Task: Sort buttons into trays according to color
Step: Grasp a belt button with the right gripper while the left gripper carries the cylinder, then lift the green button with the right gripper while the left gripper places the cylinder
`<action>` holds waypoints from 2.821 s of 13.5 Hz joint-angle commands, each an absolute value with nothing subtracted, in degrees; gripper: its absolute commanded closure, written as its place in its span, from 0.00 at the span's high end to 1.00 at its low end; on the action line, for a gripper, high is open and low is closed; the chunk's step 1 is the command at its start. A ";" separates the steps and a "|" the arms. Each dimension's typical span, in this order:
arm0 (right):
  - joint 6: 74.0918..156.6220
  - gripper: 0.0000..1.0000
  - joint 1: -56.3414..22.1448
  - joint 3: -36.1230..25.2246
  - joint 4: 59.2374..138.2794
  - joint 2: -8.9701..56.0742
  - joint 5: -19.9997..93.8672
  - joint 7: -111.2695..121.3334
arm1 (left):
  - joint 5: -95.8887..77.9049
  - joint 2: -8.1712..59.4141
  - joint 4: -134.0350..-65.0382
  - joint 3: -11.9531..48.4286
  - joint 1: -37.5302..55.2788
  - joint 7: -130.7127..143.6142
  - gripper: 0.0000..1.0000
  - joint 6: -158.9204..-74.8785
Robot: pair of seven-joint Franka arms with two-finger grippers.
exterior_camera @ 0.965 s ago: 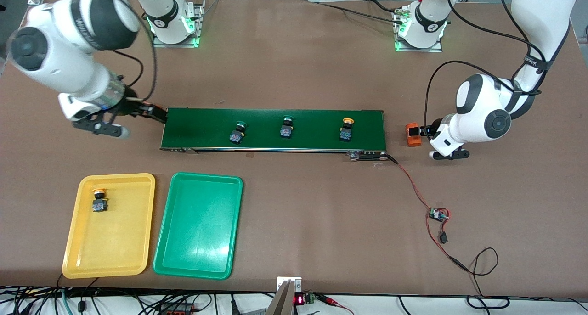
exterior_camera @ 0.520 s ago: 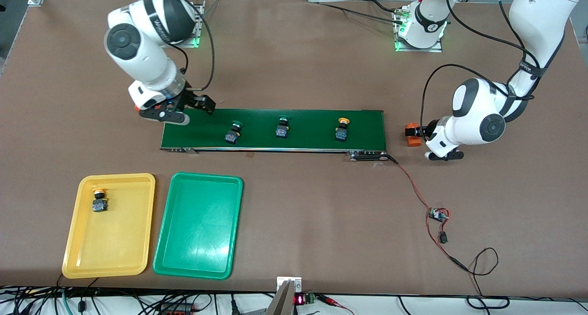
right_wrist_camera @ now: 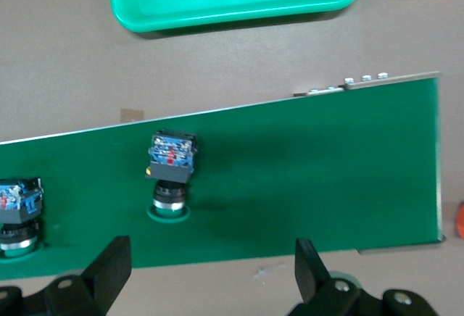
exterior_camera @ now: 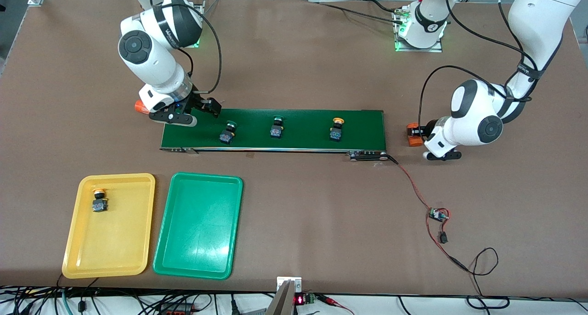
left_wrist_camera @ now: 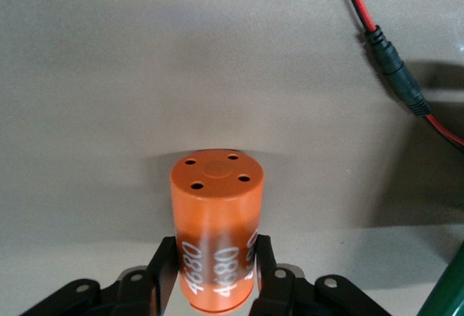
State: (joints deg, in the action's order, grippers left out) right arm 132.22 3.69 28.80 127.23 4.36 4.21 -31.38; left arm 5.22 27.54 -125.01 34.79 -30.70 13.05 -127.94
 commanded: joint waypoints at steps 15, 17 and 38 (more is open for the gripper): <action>142.90 1.00 4.04 29.09 127.00 16.69 -4.04 -31.03 | 4.83 15.11 -119.62 36.21 -7.85 -21.59 0.00 -123.31; 144.22 1.00 4.13 29.00 127.09 17.75 -4.31 -31.11 | 5.53 15.73 -119.27 36.21 -6.16 -29.66 0.00 -124.01; 124.80 0.18 6.94 26.90 98.81 22.83 -9.83 -22.24 | 18.11 17.49 -118.31 34.02 -9.57 -53.35 1.00 -129.19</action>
